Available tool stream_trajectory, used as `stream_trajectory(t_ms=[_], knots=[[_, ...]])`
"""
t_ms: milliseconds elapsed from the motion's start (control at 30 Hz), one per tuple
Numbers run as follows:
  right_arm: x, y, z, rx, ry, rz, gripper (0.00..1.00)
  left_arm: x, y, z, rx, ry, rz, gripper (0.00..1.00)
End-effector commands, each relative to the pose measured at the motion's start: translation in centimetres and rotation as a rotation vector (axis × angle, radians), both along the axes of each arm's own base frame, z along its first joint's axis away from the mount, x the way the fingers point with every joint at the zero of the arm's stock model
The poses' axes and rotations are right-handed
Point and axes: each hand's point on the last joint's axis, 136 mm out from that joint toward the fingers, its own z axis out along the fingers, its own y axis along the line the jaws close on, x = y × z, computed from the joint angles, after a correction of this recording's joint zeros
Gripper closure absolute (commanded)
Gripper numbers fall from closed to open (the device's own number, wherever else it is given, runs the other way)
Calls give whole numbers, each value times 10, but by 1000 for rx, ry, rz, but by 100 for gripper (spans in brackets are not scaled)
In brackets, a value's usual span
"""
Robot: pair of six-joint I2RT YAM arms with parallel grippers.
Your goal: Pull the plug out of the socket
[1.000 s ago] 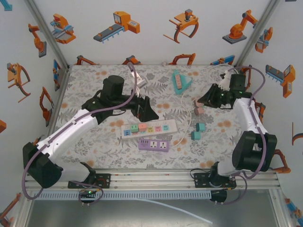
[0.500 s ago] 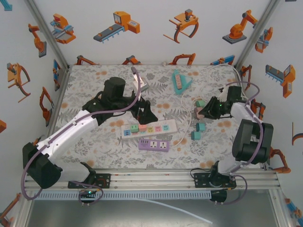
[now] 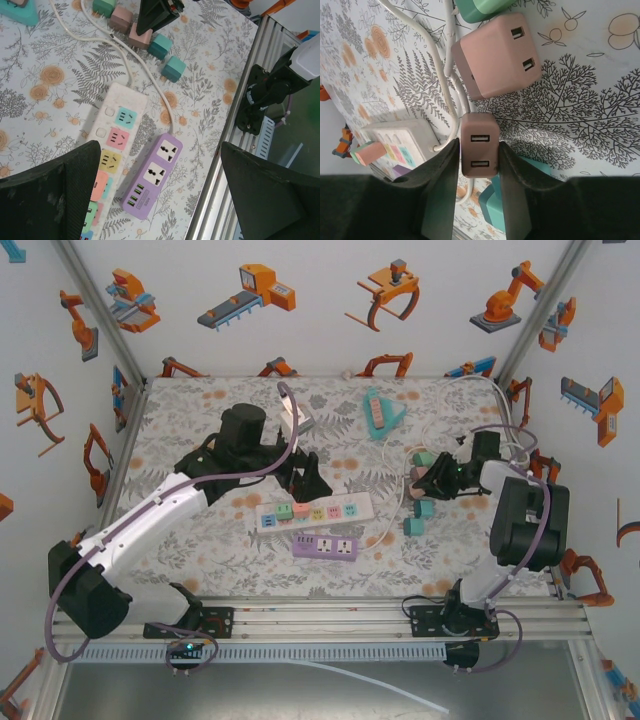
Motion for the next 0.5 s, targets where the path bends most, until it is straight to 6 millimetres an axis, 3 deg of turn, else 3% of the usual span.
stream_trajectory(t_ms=[0, 300, 467], knots=[[-2, -2, -8, -25, 21, -8, 61, 3, -2, -3, 13, -13, -2, 3], [-8, -13, -9, -117, 50, -1, 57, 10, -3, -3, 7, -19, 25, 3], [-6, -19, 1, -159, 18, -3, 55, 16, 0, -5, 21, -28, 66, 3]])
